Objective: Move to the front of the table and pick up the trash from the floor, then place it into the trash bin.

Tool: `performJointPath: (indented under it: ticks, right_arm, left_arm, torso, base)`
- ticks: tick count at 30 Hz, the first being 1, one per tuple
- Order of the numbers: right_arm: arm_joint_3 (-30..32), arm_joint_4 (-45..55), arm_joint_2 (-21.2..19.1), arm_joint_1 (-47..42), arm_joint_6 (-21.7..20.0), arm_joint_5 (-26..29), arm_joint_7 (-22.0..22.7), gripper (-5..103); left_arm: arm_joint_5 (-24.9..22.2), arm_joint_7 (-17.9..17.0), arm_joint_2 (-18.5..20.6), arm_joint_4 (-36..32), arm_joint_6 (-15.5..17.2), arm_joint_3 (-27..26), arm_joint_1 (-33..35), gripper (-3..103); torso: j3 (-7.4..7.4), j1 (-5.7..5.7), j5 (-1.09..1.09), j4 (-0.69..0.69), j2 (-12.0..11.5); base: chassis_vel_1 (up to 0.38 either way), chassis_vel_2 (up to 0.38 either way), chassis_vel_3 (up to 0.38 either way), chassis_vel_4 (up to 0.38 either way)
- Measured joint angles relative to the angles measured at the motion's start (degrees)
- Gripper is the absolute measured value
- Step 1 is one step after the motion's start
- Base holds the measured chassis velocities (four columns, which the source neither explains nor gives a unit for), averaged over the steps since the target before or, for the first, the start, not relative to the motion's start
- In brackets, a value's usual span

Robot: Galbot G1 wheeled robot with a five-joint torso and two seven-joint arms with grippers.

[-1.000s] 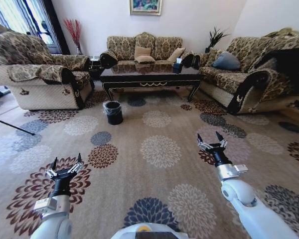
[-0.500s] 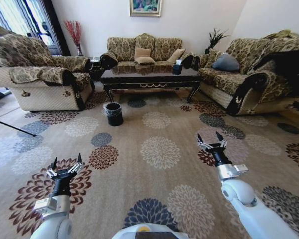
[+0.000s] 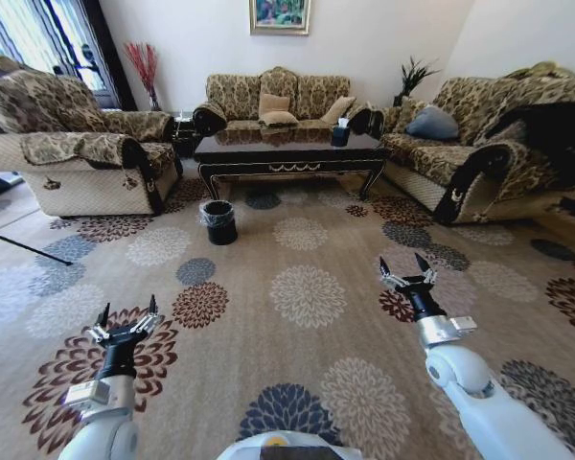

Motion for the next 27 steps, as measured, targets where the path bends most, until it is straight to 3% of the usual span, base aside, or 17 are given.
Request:
performJointPath:
  ticks: [27]
  right_arm:
    - [0.0, 0.0, 0.0, 0.0, 0.0, 0.0, 0.0, 100]
  left_arm:
    - [0.0, 0.0, 0.0, 0.0, 0.0, 0.0, 0.0, 100]
  torso:
    - [4.56, 1.89, 0.0, 0.0, 6.44]
  base:
    - [0.0, 0.0, 0.0, 0.0]
